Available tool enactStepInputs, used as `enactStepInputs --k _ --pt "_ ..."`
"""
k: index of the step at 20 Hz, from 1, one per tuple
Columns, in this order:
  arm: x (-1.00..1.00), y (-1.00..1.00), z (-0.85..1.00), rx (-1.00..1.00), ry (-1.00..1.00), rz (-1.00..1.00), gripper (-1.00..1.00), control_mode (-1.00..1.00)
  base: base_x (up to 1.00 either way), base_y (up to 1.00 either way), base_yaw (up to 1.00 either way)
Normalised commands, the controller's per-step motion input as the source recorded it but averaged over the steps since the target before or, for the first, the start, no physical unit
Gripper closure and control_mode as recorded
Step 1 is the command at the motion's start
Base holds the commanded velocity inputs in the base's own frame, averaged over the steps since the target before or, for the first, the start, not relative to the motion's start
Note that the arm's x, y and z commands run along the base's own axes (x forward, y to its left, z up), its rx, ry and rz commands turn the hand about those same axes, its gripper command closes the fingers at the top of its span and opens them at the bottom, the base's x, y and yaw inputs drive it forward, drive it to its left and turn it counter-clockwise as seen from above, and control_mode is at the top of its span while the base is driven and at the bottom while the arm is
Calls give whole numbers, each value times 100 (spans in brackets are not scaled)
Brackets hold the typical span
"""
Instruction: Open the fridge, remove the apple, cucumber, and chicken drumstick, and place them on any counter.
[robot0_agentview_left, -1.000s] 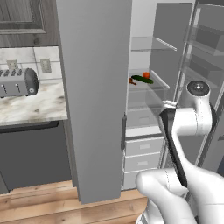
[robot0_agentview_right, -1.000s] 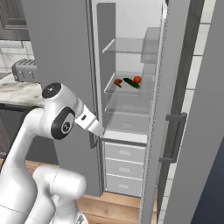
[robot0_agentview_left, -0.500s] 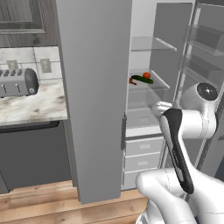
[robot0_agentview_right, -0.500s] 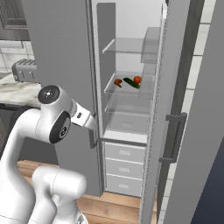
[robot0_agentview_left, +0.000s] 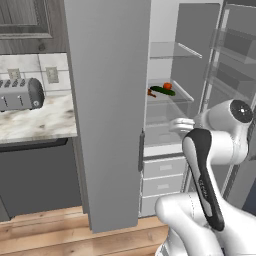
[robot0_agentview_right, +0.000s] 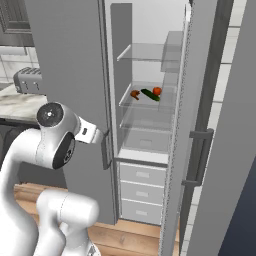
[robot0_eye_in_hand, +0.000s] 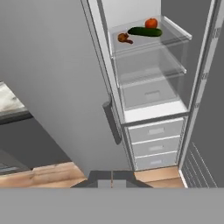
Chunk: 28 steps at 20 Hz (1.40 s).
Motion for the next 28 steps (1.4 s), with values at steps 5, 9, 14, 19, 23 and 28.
enactStepInputs --k 5,9,14,19,23,28 --pt "-13 3 26 0 0 -10 100 -100 0 0 0" --pt "-31 1 40 0 0 -11 100 -100 0 0 0" --pt "-36 2 27 0 -12 0 100 -100 0 0 0" --pt "-40 0 25 0 -16 4 100 -100 0 0 0" --pt "-48 0 33 0 -14 8 100 -100 0 0 0" --pt "-14 1 42 0 1 -1 100 -100 0 0 0"
